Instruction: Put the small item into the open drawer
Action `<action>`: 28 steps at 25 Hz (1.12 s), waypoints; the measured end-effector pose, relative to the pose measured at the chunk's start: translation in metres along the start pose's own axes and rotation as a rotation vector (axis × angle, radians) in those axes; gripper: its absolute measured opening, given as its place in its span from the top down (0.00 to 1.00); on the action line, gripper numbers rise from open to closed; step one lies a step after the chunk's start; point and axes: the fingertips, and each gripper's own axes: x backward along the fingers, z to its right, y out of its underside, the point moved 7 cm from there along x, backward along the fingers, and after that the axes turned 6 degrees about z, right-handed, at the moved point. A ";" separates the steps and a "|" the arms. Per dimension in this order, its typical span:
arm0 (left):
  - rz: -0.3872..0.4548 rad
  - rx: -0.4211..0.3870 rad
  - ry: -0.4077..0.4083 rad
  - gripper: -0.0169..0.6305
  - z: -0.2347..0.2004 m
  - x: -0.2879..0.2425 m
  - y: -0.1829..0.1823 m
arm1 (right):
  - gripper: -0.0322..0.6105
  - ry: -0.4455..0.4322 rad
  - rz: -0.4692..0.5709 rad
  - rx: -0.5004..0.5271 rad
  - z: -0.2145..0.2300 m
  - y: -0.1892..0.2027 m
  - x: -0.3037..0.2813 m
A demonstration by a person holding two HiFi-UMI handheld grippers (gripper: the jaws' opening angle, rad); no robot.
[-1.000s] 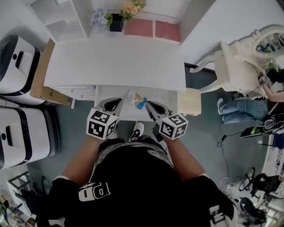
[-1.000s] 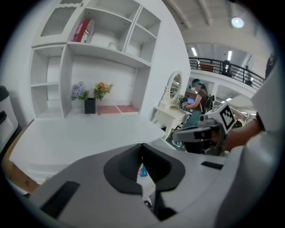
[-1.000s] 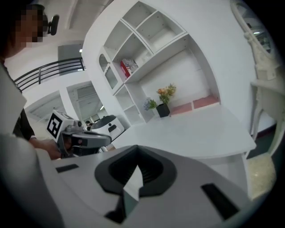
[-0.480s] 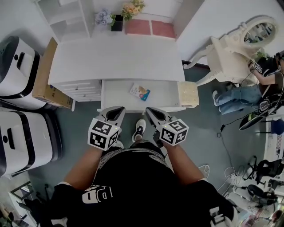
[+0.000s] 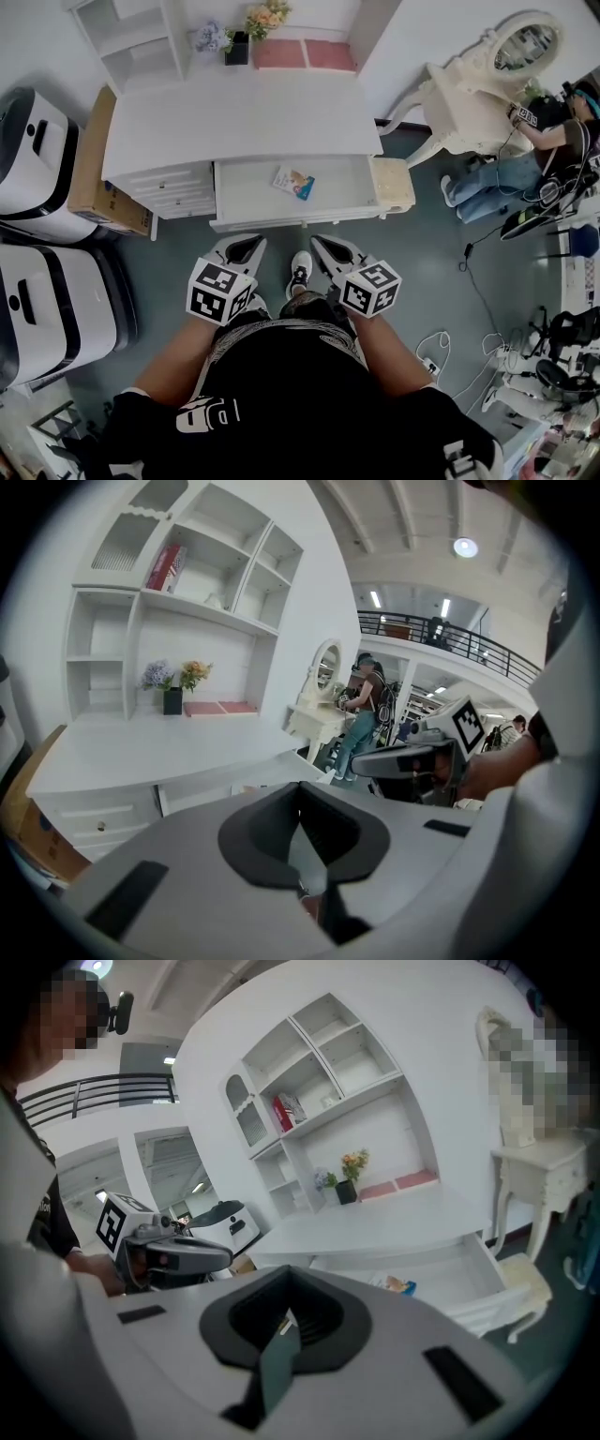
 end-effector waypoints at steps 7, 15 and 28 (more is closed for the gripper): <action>0.033 -0.006 -0.002 0.95 0.015 0.007 -0.006 | 0.94 0.000 -0.001 0.061 -0.008 -0.004 0.011; 0.059 0.017 -0.054 0.95 0.036 -0.007 -0.007 | 0.94 -0.037 -0.034 0.144 0.003 -0.012 0.031; 0.048 -0.023 -0.114 0.95 0.076 -0.033 -0.012 | 0.94 -0.086 -0.058 0.125 0.041 -0.011 0.056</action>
